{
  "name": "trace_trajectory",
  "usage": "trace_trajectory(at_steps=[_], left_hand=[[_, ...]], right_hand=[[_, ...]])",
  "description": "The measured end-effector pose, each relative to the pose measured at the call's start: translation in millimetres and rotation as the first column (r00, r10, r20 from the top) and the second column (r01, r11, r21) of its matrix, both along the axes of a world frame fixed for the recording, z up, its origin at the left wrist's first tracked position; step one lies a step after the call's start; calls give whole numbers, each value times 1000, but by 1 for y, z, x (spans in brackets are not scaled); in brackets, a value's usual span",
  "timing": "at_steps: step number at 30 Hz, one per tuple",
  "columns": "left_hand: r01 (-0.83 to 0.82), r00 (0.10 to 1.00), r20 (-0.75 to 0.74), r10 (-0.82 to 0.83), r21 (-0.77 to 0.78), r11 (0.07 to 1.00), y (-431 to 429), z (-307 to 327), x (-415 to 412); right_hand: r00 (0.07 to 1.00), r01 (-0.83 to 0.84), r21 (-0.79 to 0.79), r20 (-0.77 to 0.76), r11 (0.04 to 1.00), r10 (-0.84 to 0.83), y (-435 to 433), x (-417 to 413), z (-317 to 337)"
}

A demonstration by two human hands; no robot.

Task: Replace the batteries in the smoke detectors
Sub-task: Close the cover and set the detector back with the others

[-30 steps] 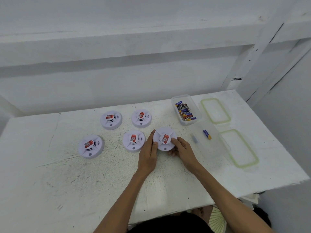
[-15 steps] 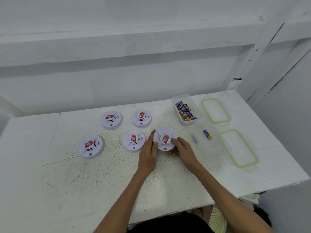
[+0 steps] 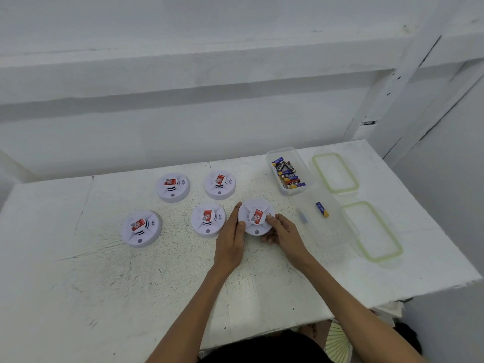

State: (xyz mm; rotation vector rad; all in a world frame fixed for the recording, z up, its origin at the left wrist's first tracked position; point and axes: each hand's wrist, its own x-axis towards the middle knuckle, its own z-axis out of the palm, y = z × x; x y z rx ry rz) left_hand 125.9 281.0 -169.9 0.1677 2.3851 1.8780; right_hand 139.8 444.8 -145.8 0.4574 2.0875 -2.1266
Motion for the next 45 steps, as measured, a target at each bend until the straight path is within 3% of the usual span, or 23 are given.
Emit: trace_trajectory(at_steps=[31,40,45], left_hand=[[-16,1000,19,16,0,1000,1,2,1],[-41,999,33,37,110,993,-6,34,-7],[-111,993,-29,117,153,982,-30,58,-23]], right_hand=[[1000,8,10,-5,1000,-8,-1,1,3],[996,78,-33,-29,996,-79,-14,-9,28],[997,23,-33,-78,999,-25,-38,-33,53]])
